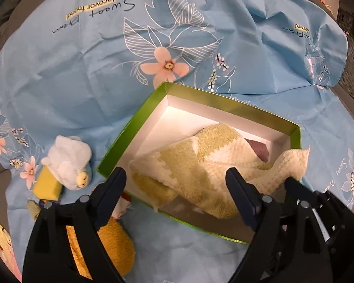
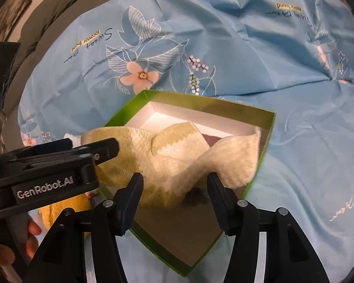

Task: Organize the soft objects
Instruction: 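Lower the beige towel into the green box and open both grippers, then close both grippers on the yellow fuzzy pouch and lift it, then carry the yellow pouch into the green box and open both grippers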

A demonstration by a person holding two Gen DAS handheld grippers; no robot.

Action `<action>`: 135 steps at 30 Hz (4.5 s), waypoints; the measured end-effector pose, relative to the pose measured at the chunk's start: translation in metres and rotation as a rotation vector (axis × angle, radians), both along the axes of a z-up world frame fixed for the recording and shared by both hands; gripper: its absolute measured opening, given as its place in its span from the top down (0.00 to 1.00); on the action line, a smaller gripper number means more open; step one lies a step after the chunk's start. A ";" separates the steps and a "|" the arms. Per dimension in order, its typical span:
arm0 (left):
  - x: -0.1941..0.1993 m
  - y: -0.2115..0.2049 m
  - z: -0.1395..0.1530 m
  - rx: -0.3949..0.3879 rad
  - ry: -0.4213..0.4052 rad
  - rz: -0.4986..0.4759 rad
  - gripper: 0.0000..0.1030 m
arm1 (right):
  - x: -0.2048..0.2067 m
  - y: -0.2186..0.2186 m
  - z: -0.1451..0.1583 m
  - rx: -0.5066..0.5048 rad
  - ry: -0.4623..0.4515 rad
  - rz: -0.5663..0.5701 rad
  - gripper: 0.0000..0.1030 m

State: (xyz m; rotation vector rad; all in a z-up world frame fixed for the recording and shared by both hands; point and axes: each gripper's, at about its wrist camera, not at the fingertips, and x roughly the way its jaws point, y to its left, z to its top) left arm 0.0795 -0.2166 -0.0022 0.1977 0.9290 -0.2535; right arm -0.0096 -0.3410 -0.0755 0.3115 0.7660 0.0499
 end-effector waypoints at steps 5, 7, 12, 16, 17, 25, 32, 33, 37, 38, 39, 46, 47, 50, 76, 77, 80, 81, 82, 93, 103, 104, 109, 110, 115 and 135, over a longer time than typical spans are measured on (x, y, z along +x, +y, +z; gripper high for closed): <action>-0.013 0.004 0.007 0.007 -0.025 0.014 0.01 | -0.012 -0.003 0.006 -0.040 -0.029 -0.044 0.32; -0.022 0.008 0.011 -0.022 -0.038 0.028 0.01 | -0.015 -0.003 0.009 -0.043 -0.041 -0.047 0.26; -0.047 0.016 0.025 -0.102 -0.090 0.029 0.01 | -0.021 0.000 0.015 -0.058 -0.070 -0.046 0.10; -0.065 0.026 0.034 -0.134 -0.144 0.006 0.01 | -0.024 0.002 0.020 -0.075 -0.109 -0.086 0.09; -0.070 0.033 0.035 -0.150 -0.159 0.006 0.01 | -0.025 0.004 0.021 -0.078 -0.116 -0.086 0.09; -0.086 0.127 0.021 -0.260 -0.142 0.114 0.01 | -0.033 0.031 0.032 -0.071 -0.201 0.034 0.09; -0.081 0.211 0.002 -0.342 -0.090 0.209 0.01 | -0.042 0.109 0.025 0.069 -0.246 0.446 0.09; -0.080 0.216 0.000 -0.374 -0.080 0.203 0.01 | -0.043 0.119 0.021 0.082 -0.233 0.470 0.09; -0.073 0.223 -0.007 -0.451 -0.008 0.132 0.01 | -0.038 0.154 0.002 0.045 -0.173 0.518 0.09; -0.070 0.224 -0.011 -0.453 0.015 0.131 0.01 | -0.036 0.160 -0.002 0.024 -0.157 0.507 0.09; -0.067 0.228 -0.014 -0.466 0.033 0.134 0.02 | -0.034 0.162 -0.005 0.017 -0.142 0.497 0.09; -0.064 0.250 -0.025 -0.648 0.140 0.141 0.02 | -0.020 0.166 -0.024 0.083 -0.056 0.480 0.09; -0.065 0.249 -0.024 -0.662 0.149 0.135 0.02 | -0.019 0.165 -0.024 0.091 -0.057 0.475 0.09; -0.073 0.244 -0.019 -0.664 0.166 0.111 0.02 | -0.015 0.158 -0.030 0.142 -0.038 0.445 0.09; -0.067 0.230 -0.059 -0.677 0.340 0.164 0.03 | 0.001 0.158 -0.057 0.208 0.030 0.464 0.09; -0.066 0.231 -0.061 -0.675 0.341 0.165 0.03 | 0.002 0.160 -0.058 0.210 0.030 0.469 0.09; -0.061 0.232 -0.066 -0.731 0.352 0.167 0.12 | 0.005 0.168 -0.061 0.208 0.032 0.484 0.09; -0.059 0.232 -0.067 -0.736 0.354 0.173 0.14 | 0.007 0.170 -0.063 0.207 0.037 0.482 0.09; -0.059 0.232 -0.068 -0.736 0.352 0.179 0.17 | 0.008 0.170 -0.065 0.210 0.042 0.481 0.09; -0.056 0.241 -0.084 -0.712 0.347 0.252 0.67 | 0.016 0.176 -0.081 0.277 0.088 0.500 0.38; -0.066 0.234 -0.066 -0.664 0.273 0.210 0.79 | 0.006 0.176 -0.066 0.215 0.025 0.507 0.88; -0.068 0.235 -0.062 -0.672 0.261 0.203 0.79 | 0.003 0.175 -0.062 0.215 0.012 0.510 0.88; -0.087 0.235 -0.033 -0.687 0.175 0.147 0.79 | -0.016 0.167 -0.029 0.197 -0.101 0.537 0.88; -0.090 0.235 -0.028 -0.692 0.158 0.135 0.79 | -0.019 0.164 -0.024 0.201 -0.118 0.540 0.88; -0.098 0.225 -0.008 -0.699 0.114 0.085 0.79 | -0.029 0.152 -0.004 0.210 -0.180 0.533 0.88; -0.001 0.027 0.018 -0.404 0.116 -0.140 0.70 | 0.008 0.023 0.001 0.180 -0.222 0.151 0.87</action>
